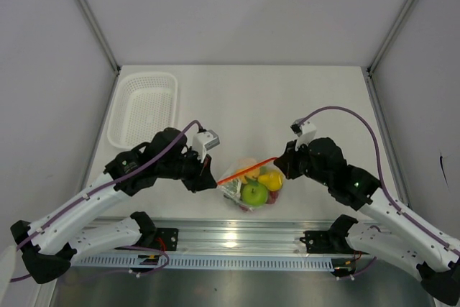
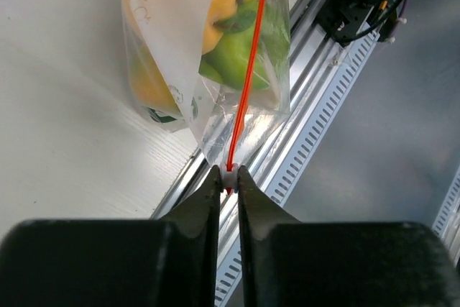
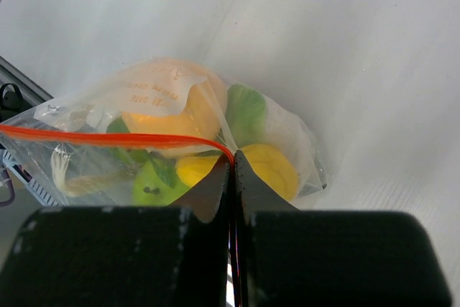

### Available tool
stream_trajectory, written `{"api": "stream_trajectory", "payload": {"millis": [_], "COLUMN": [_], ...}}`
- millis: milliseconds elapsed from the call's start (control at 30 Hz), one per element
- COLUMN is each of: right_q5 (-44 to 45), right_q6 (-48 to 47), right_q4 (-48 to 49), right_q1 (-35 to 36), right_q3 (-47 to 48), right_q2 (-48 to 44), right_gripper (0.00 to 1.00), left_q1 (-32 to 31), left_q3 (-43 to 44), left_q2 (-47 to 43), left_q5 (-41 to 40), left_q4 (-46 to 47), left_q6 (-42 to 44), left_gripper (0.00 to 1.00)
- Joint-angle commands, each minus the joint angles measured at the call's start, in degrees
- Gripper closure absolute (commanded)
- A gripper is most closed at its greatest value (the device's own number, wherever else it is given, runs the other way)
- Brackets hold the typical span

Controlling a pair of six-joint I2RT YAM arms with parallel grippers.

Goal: Place the food in the zip-top bag and seal the zipper
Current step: Zip the zipper food storage bag at the center of the board.

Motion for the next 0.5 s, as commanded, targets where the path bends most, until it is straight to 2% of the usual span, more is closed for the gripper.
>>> {"api": "stream_trajectory", "payload": {"millis": [0,100,133,200,233,367,467], "right_q5": [3.1,2.9,3.0,4.4,4.8,4.7,3.5], "right_q6": [1.0,2.0,2.1,2.1,2.0,1.4,0.6], "right_q4": [2.1,3.1,2.8,2.4,2.6,2.1,2.0], "right_q1": [-0.4,-0.3,-0.6,-0.9,-1.1,-5.1,-10.2], "right_q3": [2.3,2.6,3.6,4.9,6.2,10.7,14.2], "right_q2": [1.1,2.9,5.1,7.6,9.8,15.7,19.6], "right_gripper": [1.0,1.0,1.0,1.0,1.0,1.0,1.0], "left_q1": [0.2,0.2,0.2,0.2,0.2,0.2,0.2], "left_q3": [1.0,1.4,1.8,3.0,5.1,7.9,6.8], "left_q2": [-1.2,-1.1,-0.9,1.0,1.6,-0.1,-6.3], "left_q5": [-2.7,-5.7,-6.8,-13.1,-15.0,-24.3,-28.4], "left_q4": [-0.5,1.8,2.9,2.7,2.5,4.2,7.3], "left_q6": [-1.7,-1.4,-0.7,1.1,1.5,0.7,-0.9], "left_gripper": [0.83,0.58,0.4,0.29,0.01,0.01,0.0]}}
